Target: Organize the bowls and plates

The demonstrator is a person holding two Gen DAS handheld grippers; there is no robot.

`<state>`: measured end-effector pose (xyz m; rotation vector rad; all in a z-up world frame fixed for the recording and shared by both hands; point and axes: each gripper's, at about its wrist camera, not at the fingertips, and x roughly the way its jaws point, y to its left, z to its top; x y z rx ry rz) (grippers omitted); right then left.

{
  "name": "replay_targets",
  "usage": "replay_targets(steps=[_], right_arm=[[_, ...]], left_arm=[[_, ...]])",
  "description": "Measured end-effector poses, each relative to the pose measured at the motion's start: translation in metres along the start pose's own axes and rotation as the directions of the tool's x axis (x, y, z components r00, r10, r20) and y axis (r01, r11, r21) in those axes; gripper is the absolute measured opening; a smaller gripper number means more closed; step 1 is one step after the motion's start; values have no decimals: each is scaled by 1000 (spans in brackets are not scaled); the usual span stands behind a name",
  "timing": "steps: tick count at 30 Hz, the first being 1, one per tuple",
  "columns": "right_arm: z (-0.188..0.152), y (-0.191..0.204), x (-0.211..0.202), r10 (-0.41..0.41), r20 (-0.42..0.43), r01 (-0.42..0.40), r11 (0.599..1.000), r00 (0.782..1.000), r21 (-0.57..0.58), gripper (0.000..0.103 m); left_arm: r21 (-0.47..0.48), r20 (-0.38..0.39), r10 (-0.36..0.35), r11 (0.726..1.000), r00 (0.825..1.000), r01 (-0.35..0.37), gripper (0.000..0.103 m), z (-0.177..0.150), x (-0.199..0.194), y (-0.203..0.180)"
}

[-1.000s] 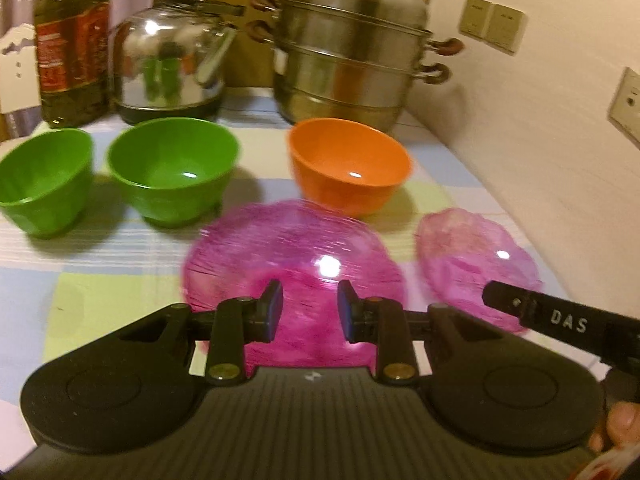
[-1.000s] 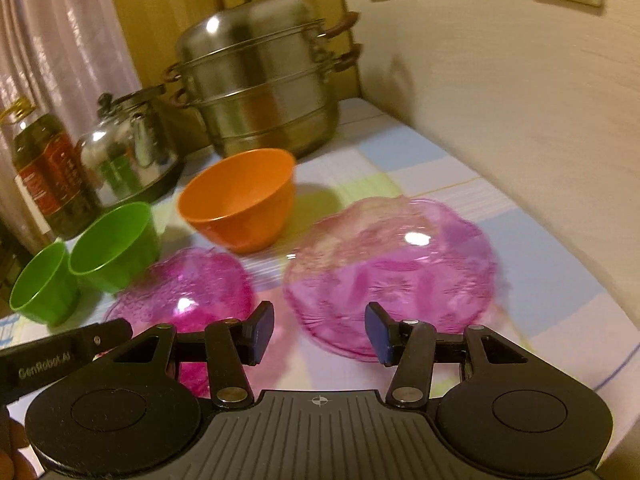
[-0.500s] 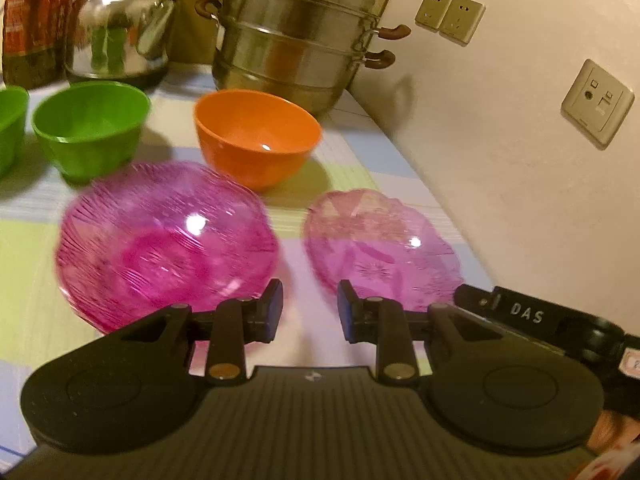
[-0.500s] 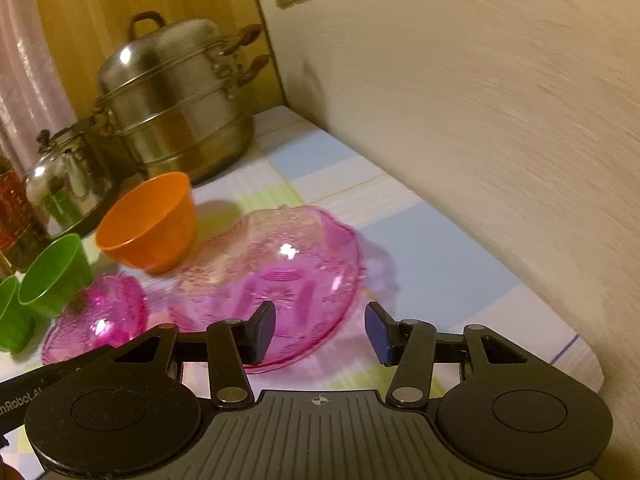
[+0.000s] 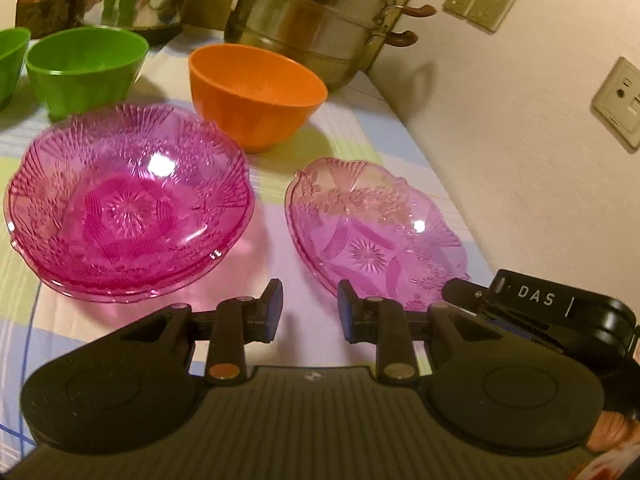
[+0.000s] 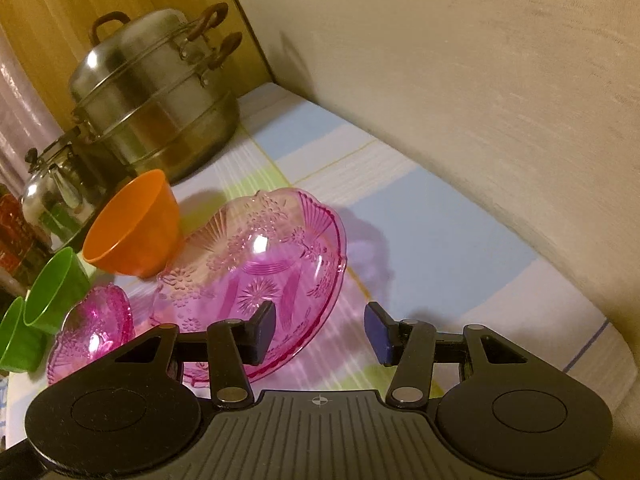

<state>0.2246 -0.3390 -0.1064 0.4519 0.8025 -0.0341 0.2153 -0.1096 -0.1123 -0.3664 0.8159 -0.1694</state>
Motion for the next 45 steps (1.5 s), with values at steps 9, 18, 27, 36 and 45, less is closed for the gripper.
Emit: replay_targets(steps=[9,18,27,36,45], right_arm=[[1,0,13,4,-9,-4,1000,1000,-6,39],[1,2,20,-17,1,17,1000,1000,-8,23],[1,1,20,-26,-1,26,1000,1000,-2,14],[0,1,10,-26,7,26,1000,1000,3,13],[-6,9,-21,-4,64,5,1000,998,-20,13]], left_arm=[[-74,12,-25,997,1000,26,25,6,15,6],[-95,9,-17,995,1000,18,20,9,26,7],[-62,0,-8,998,1000,8,13,11,30,3],[-46,-4,-18,999,1000,17,13,12,22,0],[-30,17,-29,999,999,29,13,10,-7,-1]])
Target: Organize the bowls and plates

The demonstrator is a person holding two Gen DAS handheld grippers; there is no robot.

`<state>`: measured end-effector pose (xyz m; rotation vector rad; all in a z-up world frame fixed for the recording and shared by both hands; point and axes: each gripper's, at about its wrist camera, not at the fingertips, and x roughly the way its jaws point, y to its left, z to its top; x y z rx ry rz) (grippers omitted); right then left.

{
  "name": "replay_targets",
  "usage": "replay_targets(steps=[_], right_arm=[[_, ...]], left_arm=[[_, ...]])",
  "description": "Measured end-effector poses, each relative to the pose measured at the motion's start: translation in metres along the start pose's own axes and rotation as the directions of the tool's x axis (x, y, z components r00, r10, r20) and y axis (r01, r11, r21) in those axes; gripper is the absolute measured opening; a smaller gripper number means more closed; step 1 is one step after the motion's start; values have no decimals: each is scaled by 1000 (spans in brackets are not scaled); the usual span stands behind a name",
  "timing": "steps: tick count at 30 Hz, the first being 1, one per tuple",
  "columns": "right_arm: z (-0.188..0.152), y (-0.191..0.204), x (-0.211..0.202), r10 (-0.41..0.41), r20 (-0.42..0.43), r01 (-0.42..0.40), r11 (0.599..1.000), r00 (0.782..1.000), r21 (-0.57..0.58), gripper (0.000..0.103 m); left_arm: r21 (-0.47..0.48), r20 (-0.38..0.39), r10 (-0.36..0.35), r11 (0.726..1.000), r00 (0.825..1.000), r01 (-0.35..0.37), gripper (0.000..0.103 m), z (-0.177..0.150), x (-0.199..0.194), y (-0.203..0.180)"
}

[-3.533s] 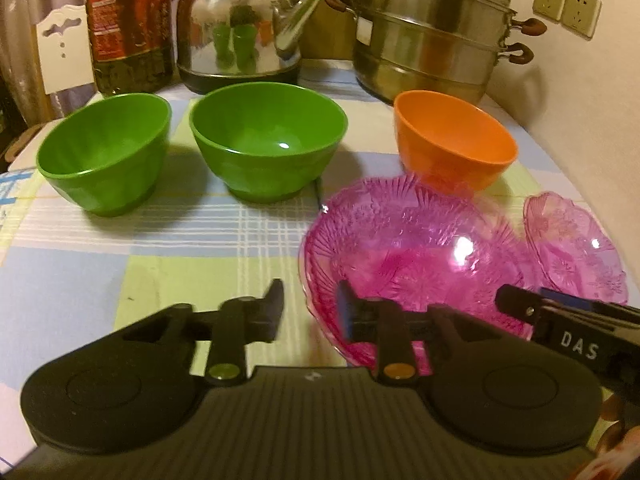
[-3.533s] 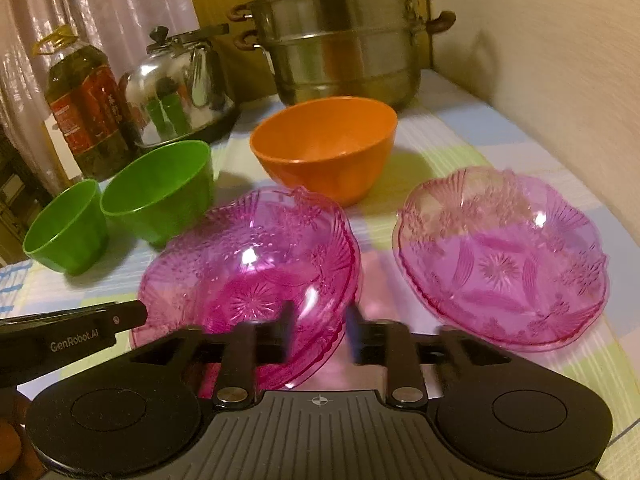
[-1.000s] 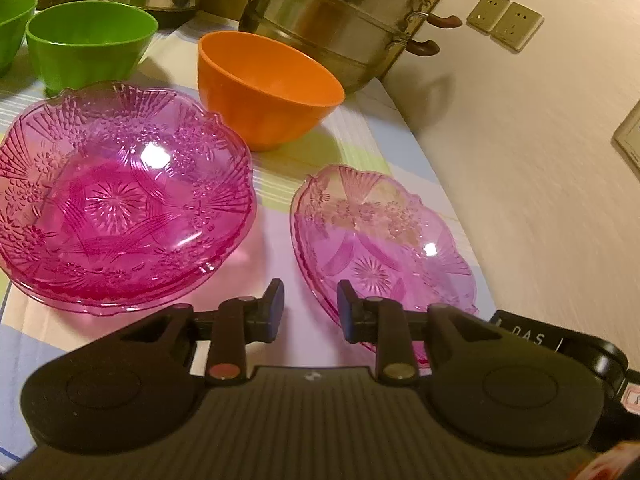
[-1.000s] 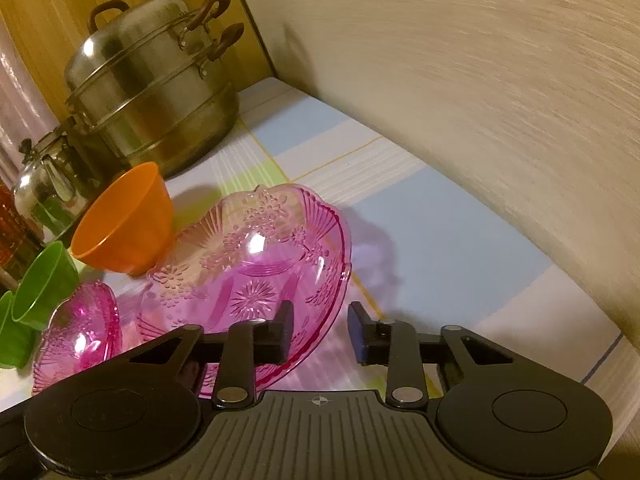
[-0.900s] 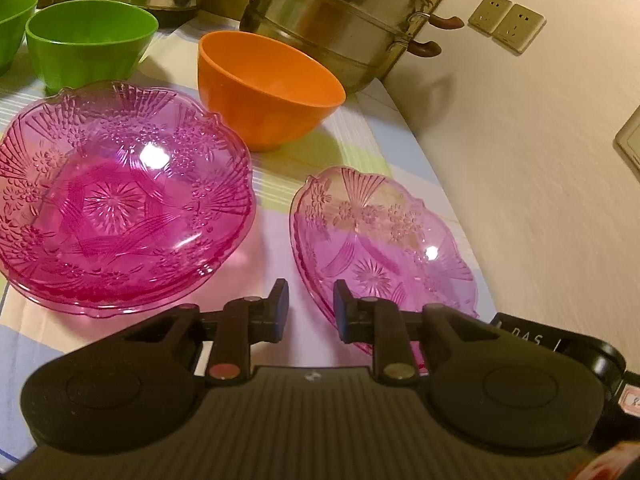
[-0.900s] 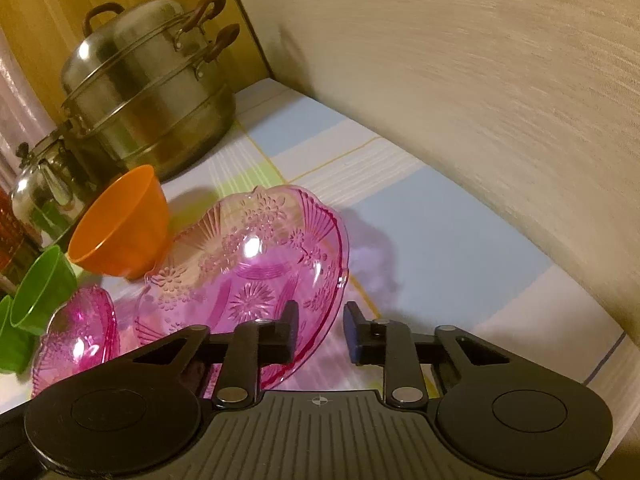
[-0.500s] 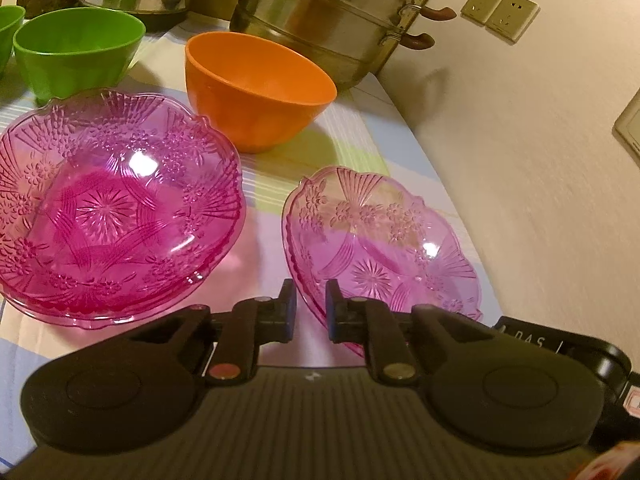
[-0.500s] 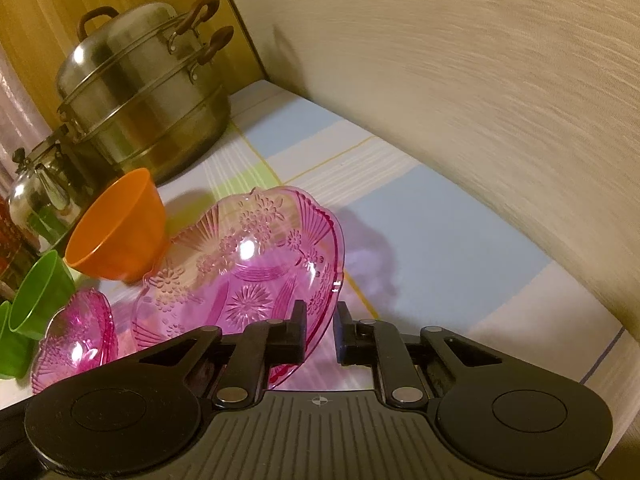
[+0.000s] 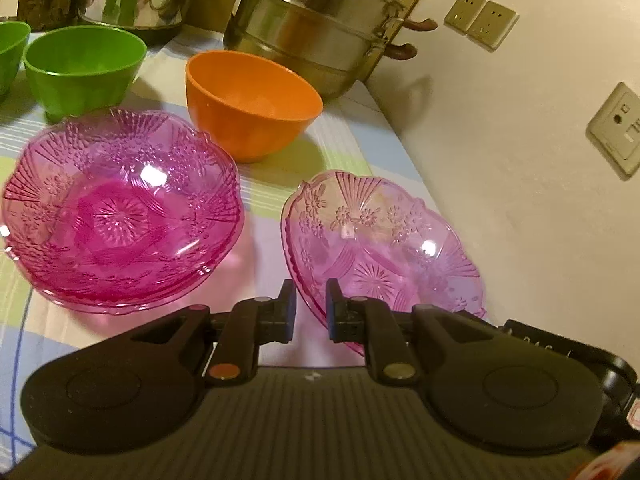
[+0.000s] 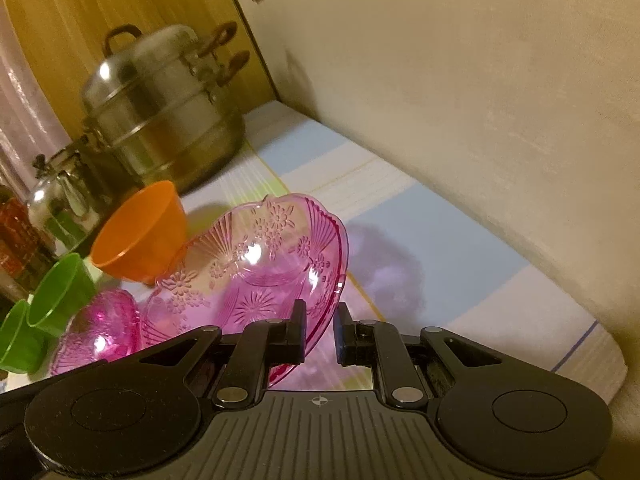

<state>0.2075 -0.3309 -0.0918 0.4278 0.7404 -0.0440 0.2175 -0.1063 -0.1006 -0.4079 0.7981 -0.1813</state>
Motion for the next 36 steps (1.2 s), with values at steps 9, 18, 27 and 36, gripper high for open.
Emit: replay_targets(steps=[9,18,27,36], right_arm=[[-12,20,-34,34,28,-33,999,999,-40,13],[-21,58,-60,97,37,-93,991,995,-98,14],[-32,99,-69,155,17,-151,977,988,-153,14],[-40,128,-71,186,-9,-184,963,982,-199,14]], left_arm=[[2,46,11,1000,999,-12,13,3,-47,7],[-24,108,47,999,993,-45,13,7,-96,28],[-52,147,96,995,985,-89,13,13,-133,57],[-85,153,126,990,980,-114,13,18,-150,81]])
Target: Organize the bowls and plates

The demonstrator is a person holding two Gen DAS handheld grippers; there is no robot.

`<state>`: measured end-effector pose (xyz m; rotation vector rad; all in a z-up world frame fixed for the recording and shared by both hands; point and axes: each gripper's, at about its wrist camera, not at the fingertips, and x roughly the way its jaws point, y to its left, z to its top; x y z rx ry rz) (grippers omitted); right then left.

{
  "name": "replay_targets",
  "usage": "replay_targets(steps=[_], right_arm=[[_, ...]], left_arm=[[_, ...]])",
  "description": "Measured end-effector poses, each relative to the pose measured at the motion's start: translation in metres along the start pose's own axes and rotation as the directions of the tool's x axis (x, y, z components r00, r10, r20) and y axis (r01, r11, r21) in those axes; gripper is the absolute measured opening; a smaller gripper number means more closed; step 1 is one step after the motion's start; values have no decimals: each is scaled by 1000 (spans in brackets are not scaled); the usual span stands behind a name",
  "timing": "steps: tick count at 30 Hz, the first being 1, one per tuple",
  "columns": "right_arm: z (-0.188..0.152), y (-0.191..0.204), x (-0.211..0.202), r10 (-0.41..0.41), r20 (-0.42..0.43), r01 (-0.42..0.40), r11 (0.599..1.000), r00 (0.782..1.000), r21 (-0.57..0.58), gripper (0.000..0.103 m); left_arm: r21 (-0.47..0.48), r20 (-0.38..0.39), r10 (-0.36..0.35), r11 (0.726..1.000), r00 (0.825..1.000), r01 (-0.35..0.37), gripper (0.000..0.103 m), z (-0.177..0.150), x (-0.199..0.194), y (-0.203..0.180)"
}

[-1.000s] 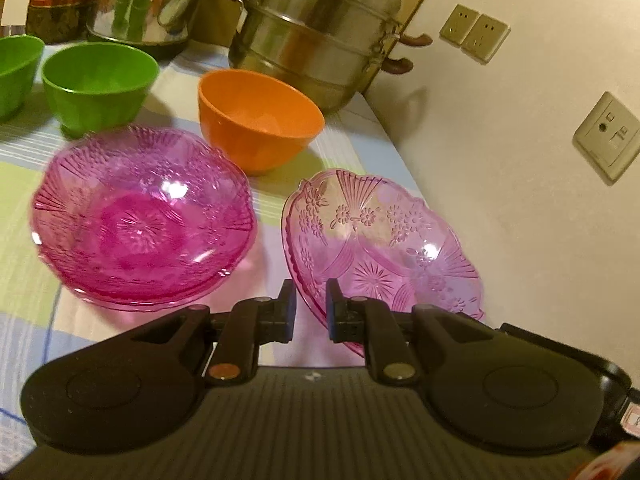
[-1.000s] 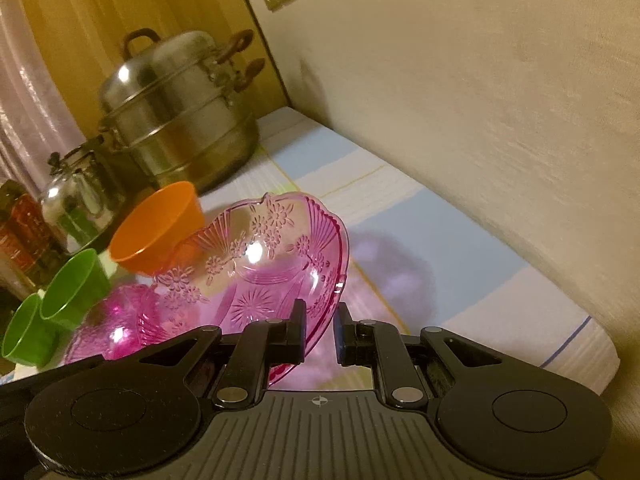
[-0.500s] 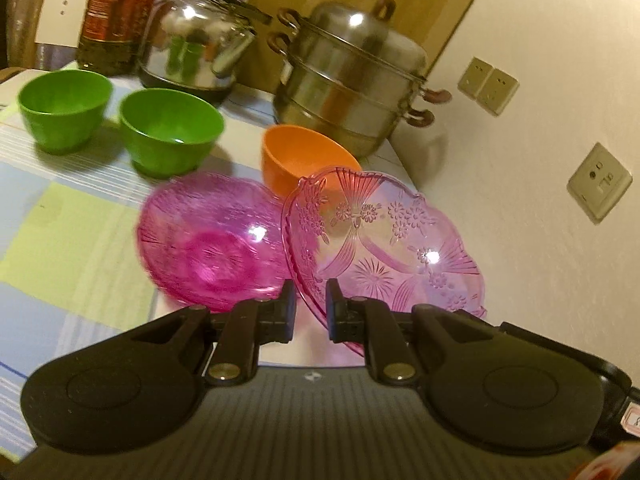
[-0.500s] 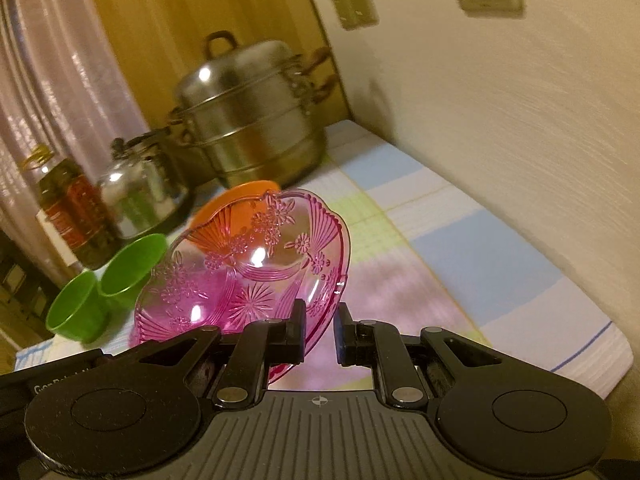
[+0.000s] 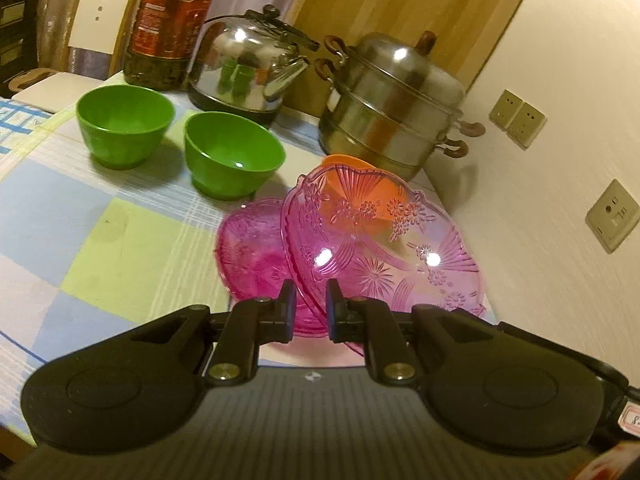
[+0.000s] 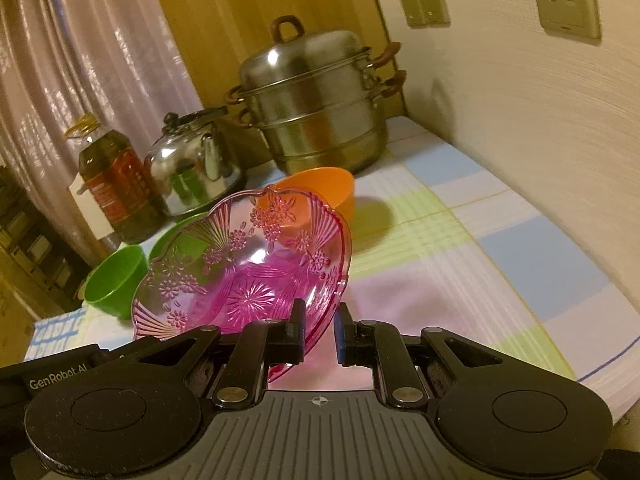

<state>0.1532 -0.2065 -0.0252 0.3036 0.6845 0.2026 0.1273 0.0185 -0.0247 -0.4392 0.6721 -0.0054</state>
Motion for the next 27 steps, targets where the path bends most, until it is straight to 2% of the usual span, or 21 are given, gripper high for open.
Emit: replay_targets(steps=[14,27], right_arm=[[-1,9,16,5,-28,-5,1000,1000,-23,14],[5,11,45,0,-76,-1,1000,997,-10,14]], left_arm=[[-11,-12,19,1000,1000,-19,13,1,5,8],[-23,-36,38,999,999,-39,13,9,32,20]])
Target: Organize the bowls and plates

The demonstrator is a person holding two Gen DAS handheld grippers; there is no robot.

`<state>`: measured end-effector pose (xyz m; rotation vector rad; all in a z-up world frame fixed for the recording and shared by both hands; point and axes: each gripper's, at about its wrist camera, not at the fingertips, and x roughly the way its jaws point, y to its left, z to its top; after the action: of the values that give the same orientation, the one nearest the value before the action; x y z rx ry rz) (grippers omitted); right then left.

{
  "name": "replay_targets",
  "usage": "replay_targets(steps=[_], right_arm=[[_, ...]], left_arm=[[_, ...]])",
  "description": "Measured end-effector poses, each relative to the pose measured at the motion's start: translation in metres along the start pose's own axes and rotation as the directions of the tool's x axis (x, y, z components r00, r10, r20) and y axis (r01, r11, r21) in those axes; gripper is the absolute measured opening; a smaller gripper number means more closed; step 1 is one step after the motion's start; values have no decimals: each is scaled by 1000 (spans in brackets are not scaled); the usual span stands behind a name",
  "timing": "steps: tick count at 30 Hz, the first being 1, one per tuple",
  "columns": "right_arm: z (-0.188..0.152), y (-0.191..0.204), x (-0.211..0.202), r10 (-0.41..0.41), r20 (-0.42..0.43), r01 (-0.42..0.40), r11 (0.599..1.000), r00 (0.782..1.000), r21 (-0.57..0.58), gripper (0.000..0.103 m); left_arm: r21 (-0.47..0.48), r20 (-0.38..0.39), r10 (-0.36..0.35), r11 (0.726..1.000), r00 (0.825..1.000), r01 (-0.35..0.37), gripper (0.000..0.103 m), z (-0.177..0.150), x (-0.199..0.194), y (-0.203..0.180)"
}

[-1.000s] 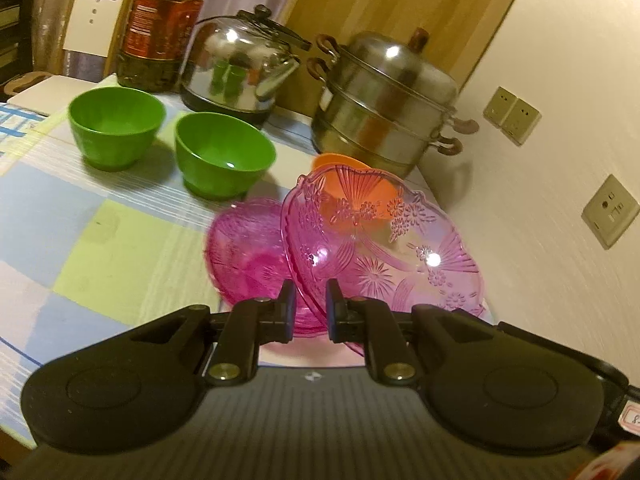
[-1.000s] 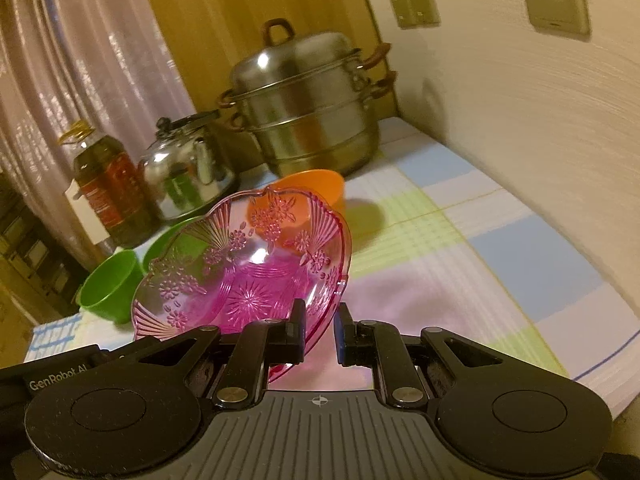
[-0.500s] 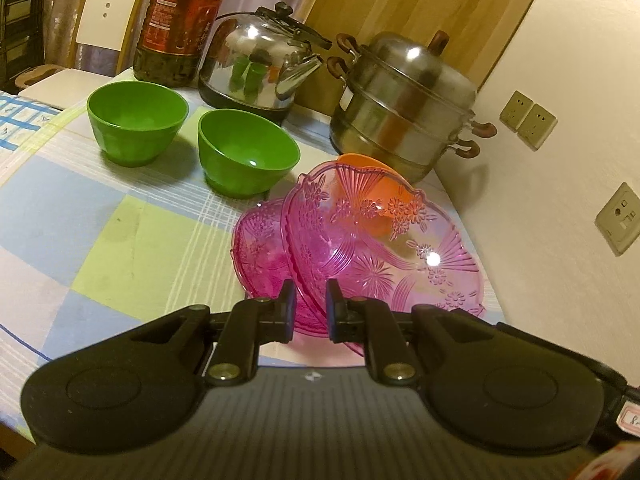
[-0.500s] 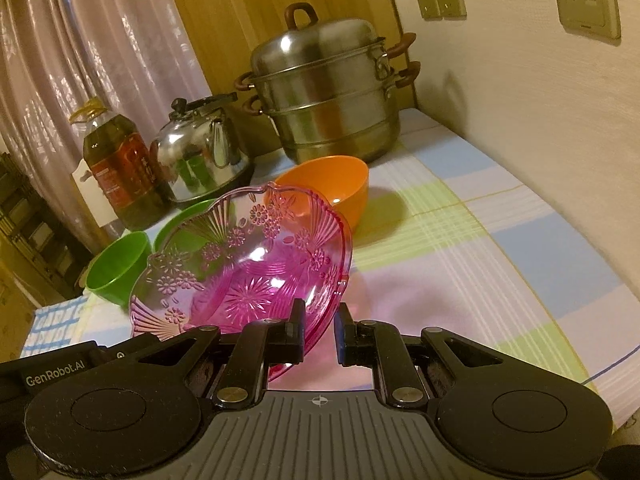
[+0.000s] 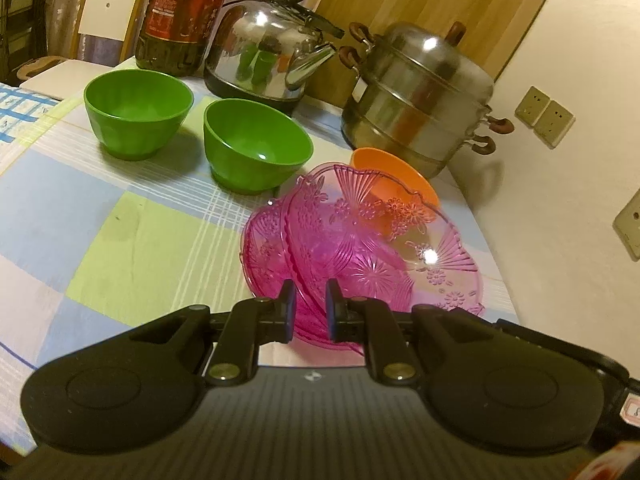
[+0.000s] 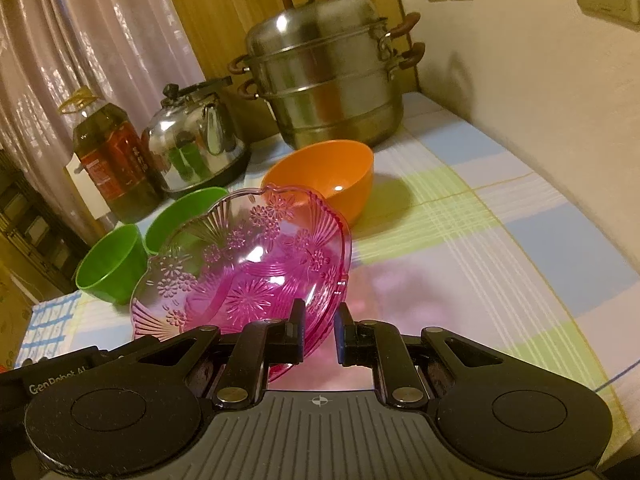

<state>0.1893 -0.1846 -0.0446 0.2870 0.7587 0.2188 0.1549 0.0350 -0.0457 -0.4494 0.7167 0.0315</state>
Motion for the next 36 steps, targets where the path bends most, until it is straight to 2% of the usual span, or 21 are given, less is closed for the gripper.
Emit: replay_targets(steps=[17,36], right_arm=[[7,3,49,-8,-69,8,1000,998,-5,15],[6,2,65,-18,-102,18,1000,995,3,15]], left_arm=[[-1,-48,16,1000,999,-16,13,12,45,18],[4,-66,28,1000,997,-28,13,11,58,20]])
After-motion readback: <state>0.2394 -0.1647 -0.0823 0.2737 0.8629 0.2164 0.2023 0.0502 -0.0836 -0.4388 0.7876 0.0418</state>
